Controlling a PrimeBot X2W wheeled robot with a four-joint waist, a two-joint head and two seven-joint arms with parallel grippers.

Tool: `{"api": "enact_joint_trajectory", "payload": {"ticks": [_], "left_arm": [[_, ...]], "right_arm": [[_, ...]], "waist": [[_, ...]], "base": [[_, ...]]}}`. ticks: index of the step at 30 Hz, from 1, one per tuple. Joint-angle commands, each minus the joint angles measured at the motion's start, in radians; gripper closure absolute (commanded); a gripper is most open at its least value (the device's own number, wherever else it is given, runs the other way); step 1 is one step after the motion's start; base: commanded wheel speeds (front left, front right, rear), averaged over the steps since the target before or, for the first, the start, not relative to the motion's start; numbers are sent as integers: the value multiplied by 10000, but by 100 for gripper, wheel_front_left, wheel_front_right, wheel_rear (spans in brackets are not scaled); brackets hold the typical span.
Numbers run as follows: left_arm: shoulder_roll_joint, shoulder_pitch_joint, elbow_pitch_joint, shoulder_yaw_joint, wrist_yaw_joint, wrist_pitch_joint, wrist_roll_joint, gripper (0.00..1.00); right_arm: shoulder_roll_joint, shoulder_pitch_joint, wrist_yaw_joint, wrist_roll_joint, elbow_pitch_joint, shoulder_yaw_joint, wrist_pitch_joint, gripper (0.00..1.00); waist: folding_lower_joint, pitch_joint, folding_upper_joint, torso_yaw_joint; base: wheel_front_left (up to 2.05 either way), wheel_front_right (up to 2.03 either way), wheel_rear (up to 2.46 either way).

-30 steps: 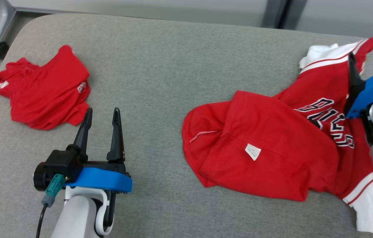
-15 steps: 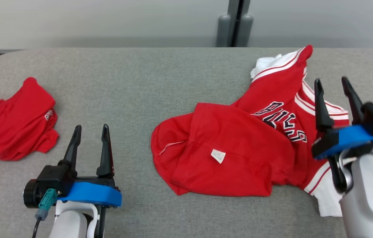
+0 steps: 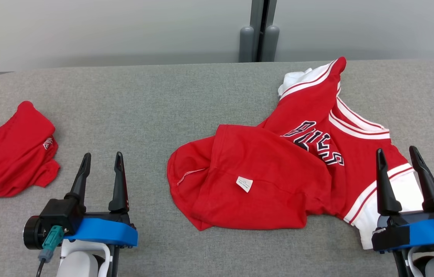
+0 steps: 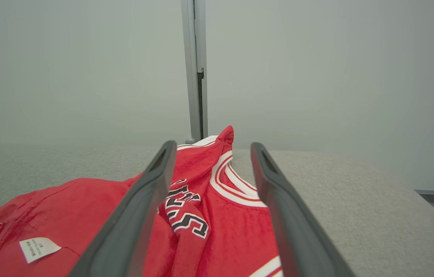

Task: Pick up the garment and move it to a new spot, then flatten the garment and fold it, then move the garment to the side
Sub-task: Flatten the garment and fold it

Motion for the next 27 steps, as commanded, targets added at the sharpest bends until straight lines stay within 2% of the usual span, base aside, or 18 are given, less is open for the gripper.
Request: {"api": "enact_joint_trajectory", "payload": {"ticks": [1, 11, 18, 21, 27], "left_arm": [[6, 25, -27, 86, -46, -30, 40, 0], [-16, -390, 129, -344, -113, -30, 192, 0], [-26, -1213, 918, -1865, -206, 68, -452, 0], [236, -1627, 1478, -2808, -203, 357, -898, 0], [565, -2081, 2269, -3922, -206, 765, -1576, 0]], "right_arm": [[17, 281, 5, 152, -252, 19, 129, 0], [22, 394, 5, 292, -389, 140, 411, 0], [19, 372, 5, 433, -177, 382, 397, 0], [18, 268, 5, 496, -76, 447, 363, 0], [18, 77, 5, 587, 136, 450, 264, 0]], "waist": [[1, 23, 0, -22], [1, 18, 0, -184], [1, 117, 0, -428], [1, 267, 0, -617], [1, 510, 0, -881]], "base": [[0, 0, 0], [0, 0, 0], [0, 0, 0], [0, 0, 0], [0, 0, 0]]}}
